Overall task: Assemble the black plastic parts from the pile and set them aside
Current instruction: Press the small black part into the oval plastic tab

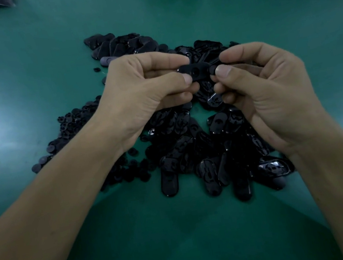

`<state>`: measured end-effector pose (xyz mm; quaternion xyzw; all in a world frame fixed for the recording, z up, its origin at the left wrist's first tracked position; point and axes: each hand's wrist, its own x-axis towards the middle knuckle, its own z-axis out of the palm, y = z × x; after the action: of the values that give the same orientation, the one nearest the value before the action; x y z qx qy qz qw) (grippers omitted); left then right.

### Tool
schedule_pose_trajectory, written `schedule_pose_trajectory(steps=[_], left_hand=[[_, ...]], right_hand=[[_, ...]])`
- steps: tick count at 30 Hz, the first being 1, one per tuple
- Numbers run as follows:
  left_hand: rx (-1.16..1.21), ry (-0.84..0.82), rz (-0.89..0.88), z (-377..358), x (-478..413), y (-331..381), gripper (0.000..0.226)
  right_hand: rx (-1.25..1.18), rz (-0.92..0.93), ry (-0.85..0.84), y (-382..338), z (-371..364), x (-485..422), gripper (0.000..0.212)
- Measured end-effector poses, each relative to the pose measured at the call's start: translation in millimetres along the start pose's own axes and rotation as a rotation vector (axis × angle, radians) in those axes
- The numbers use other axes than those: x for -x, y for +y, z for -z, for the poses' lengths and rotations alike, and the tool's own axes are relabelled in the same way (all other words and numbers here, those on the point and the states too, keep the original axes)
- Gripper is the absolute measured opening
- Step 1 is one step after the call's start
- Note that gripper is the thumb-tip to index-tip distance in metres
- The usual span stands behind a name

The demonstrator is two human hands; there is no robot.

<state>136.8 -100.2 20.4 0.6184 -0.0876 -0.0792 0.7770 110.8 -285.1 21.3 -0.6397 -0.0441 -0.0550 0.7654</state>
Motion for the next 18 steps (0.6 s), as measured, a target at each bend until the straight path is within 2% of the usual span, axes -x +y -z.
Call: schedule_pose_trajectory(steps=[7,18], left_hand=[[-0.054,-0.017,-0.018,-3,3,1,0.021],[-0.113,-0.02,-0.05,-6,4,-3,0.022]], right_hand=[[0.283,0.206,0.066,-2,-10,5,0.024],[0.396,0.225,0.091,2,-14,7,0.031]])
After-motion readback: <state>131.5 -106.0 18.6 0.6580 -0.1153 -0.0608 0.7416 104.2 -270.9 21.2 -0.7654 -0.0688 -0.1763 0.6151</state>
